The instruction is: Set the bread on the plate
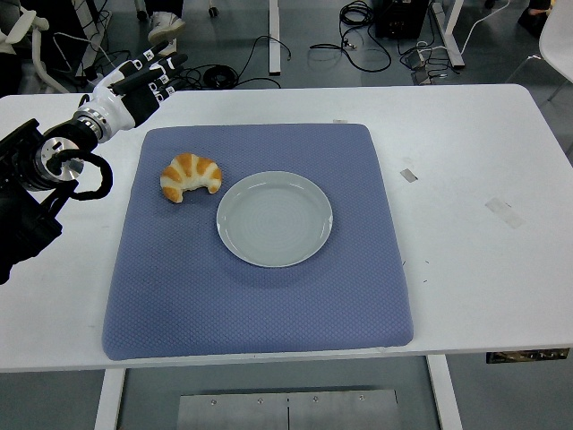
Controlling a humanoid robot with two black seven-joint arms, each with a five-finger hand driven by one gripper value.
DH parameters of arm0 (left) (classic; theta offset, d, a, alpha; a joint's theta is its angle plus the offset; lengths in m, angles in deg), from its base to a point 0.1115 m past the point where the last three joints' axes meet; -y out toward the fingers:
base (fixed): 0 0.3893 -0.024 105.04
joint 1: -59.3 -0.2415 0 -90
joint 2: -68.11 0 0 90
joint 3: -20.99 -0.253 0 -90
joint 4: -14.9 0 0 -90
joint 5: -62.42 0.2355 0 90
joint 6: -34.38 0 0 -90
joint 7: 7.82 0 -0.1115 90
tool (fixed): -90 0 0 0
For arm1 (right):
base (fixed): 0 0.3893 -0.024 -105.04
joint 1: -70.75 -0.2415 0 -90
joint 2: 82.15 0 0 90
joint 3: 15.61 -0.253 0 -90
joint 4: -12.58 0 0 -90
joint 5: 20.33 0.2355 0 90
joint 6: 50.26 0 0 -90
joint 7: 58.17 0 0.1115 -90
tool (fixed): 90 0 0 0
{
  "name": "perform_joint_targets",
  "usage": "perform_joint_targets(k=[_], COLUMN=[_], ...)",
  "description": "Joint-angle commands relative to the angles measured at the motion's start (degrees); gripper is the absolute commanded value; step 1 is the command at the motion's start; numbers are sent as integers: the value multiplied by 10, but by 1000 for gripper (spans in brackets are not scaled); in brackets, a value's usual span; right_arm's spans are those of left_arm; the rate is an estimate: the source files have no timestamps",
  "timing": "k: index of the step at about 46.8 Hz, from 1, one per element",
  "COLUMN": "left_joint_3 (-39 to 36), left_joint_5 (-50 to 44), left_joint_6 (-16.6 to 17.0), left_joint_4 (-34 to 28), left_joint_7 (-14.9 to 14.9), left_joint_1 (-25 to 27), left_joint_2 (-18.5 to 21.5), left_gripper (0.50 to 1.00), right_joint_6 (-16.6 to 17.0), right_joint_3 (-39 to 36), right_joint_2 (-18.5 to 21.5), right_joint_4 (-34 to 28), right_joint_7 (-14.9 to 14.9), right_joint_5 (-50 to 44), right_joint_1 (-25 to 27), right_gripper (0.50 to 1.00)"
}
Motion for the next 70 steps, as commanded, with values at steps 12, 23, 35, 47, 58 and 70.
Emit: perform_joint_targets(k=[12, 23, 35, 47, 58, 70], left_joint_3=[0, 0, 5, 7, 17, 8], left_joint_5=[0, 0, -1, -2, -3, -2], left_joint_6=[0, 11, 1, -11, -9, -8], left_joint_4=[0, 0, -1, 0, -1, -1], left_joint_7=[2, 3, 17, 23, 25, 25], left_joint_1=[2, 11, 8, -3, 2, 4], left_joint_2=[0, 4, 1, 0, 1, 0], left_gripper=[983, 983, 983, 983, 983, 983], right_joint_6=[0, 0, 0, 0, 0, 0], right_joint_3=[0, -1, 0, 0, 0, 0], right_joint_2=[0, 0, 0, 0, 0, 0], right_joint_4=[0, 0, 0, 0, 0, 0], right_joint_7=[0, 0, 0, 0, 0, 0], right_joint_5=[0, 0, 0, 0, 0, 0], right_joint_1=[-1, 0, 0, -1, -1, 0], right_gripper=[1000, 1000, 1000, 1000, 1000, 1000])
